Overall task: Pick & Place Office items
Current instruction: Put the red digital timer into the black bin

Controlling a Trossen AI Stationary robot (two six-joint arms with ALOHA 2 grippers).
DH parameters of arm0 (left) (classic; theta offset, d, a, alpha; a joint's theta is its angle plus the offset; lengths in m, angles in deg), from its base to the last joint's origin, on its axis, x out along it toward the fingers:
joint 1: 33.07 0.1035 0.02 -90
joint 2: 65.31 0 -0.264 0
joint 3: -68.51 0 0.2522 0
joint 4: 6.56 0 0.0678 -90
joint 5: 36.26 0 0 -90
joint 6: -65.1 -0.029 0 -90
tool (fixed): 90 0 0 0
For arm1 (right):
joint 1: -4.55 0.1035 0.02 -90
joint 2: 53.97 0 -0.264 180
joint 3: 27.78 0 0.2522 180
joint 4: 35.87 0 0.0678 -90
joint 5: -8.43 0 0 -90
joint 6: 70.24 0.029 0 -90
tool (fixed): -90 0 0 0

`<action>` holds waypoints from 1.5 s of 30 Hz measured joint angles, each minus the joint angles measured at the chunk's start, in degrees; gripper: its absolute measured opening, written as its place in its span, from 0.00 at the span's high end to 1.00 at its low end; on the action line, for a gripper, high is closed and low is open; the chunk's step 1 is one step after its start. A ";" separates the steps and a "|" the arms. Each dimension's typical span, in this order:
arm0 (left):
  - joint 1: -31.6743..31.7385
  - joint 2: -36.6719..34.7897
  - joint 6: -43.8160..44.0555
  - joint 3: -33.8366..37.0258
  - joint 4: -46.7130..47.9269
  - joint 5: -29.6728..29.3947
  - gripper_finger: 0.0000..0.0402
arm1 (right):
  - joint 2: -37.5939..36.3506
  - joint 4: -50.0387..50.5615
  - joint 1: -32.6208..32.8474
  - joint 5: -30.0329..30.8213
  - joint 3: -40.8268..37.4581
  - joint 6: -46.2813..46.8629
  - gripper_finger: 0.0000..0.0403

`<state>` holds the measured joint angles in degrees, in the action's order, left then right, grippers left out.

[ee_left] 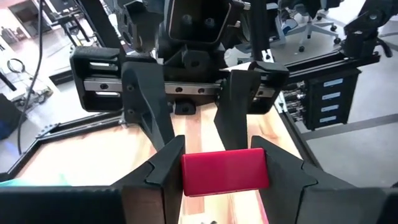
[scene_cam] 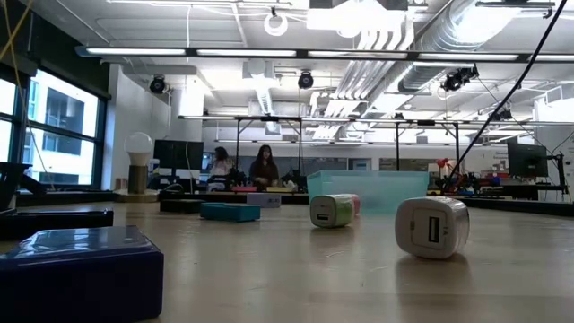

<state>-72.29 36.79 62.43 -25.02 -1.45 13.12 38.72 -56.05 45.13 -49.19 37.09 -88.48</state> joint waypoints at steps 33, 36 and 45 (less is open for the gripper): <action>-2.88 -16.21 67.87 -0.05 62.96 1.31 0.62 | -0.02 3.64 0.15 5.65 0.02 4.58 0.16; -4.53 -17.34 83.29 -0.04 75.61 3.89 0.62 | -0.02 3.72 0.13 5.47 0.02 4.67 0.16; -10.78 -17.25 107.76 0.50 94.65 16.63 0.63 | -0.02 3.77 0.15 4.88 0.02 4.70 0.16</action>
<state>-83.07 19.54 170.20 -24.52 93.20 29.76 38.69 -52.28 45.29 -44.31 37.12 -83.78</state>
